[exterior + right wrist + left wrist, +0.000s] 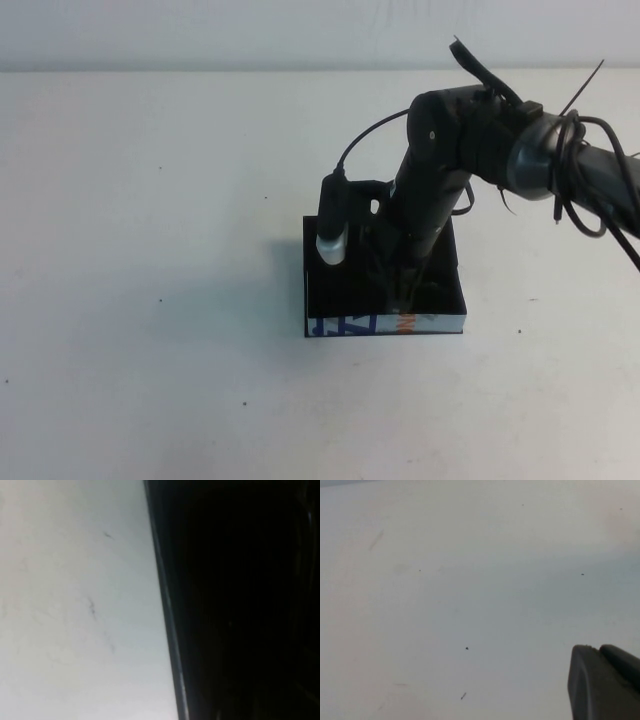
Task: Take glasses out of glasses case
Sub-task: Pick up the glasses from the glasses case, then place the glasses on the table
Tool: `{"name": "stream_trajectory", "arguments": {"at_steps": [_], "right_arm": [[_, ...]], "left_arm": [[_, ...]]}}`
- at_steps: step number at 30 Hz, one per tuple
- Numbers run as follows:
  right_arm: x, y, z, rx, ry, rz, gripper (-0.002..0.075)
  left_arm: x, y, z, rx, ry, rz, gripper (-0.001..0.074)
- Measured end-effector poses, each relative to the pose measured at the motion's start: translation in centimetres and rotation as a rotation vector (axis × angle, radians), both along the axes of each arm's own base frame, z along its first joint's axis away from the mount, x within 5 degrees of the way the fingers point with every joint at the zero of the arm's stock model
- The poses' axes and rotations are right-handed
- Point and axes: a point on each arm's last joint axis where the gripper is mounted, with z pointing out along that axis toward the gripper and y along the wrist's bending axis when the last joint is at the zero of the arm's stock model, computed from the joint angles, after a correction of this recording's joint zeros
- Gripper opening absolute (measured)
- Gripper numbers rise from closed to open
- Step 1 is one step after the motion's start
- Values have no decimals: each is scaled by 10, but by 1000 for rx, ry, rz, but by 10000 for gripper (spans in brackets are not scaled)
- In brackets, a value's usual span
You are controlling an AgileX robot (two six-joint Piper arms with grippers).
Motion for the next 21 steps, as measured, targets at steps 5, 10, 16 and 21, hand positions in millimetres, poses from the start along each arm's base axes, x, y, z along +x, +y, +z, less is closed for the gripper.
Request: {"name": "stream_trajectory", "arguments": {"at_steps": [5,10,16,21], "right_arm": [[-3,-1,14,7,-15,5,15],[-10,-7,59,28,-55,-46,13],[-25,-43,135,175,-78,-411,13],[-38,-104,142,292,98,-767,13]], "left_arm": [[0,0,0,0,0,0,-4],[0,0,0,0,0,0,-4],[0,0,0,0,0,0,-4],[0,0,0,0,0,0,-4]]}}
